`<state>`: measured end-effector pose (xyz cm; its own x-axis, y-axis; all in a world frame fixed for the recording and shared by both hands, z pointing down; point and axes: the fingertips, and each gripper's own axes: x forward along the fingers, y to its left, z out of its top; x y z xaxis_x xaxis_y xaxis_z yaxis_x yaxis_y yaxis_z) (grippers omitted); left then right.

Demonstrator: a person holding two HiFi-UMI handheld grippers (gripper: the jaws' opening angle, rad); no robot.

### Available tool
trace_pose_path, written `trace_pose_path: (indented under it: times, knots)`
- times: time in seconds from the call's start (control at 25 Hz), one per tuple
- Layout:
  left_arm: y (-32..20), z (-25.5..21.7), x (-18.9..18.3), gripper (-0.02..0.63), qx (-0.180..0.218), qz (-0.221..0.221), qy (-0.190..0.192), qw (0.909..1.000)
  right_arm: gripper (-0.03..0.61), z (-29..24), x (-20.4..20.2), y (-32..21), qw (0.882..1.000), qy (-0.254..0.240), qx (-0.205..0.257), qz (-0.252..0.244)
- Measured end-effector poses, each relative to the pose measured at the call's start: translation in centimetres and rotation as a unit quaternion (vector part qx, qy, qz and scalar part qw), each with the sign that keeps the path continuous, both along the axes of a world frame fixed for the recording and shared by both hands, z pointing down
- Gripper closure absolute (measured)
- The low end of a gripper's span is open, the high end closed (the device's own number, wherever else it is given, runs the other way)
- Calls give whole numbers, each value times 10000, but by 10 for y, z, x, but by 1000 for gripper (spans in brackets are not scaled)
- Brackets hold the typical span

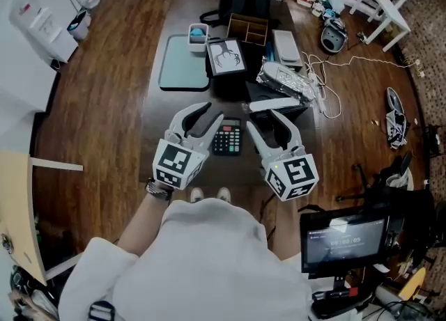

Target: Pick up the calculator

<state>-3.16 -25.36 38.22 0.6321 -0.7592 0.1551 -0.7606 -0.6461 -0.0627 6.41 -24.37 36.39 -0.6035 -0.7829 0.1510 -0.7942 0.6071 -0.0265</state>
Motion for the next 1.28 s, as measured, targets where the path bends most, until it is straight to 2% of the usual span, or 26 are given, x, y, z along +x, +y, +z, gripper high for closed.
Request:
trace_pose_path:
  times: [0.28, 0.64, 0.8, 1.0, 1.28]
  knots:
    - [-18, 26, 0, 466, -373, 132, -17, 9992, 365, 33, 4, -9, 9976, -209, -627, 191]
    - [-35, 75, 0, 468, -958, 294, -394, 9942, 365, 76, 14, -18, 9877, -384, -1423, 519]
    - [-42, 106, 1, 468, -1498, 285, -356, 9877, 365, 97, 13, -22, 9819, -435, -1765, 538]
    - [-49, 137, 3, 468, -1976, 336, -480, 9785, 367, 121, 13, -24, 9740, -505, -2125, 599]
    - [-54, 192, 6, 483, -2724, 426, -398, 9604, 367, 159, 15, -26, 9610, -602, -2619, 651]
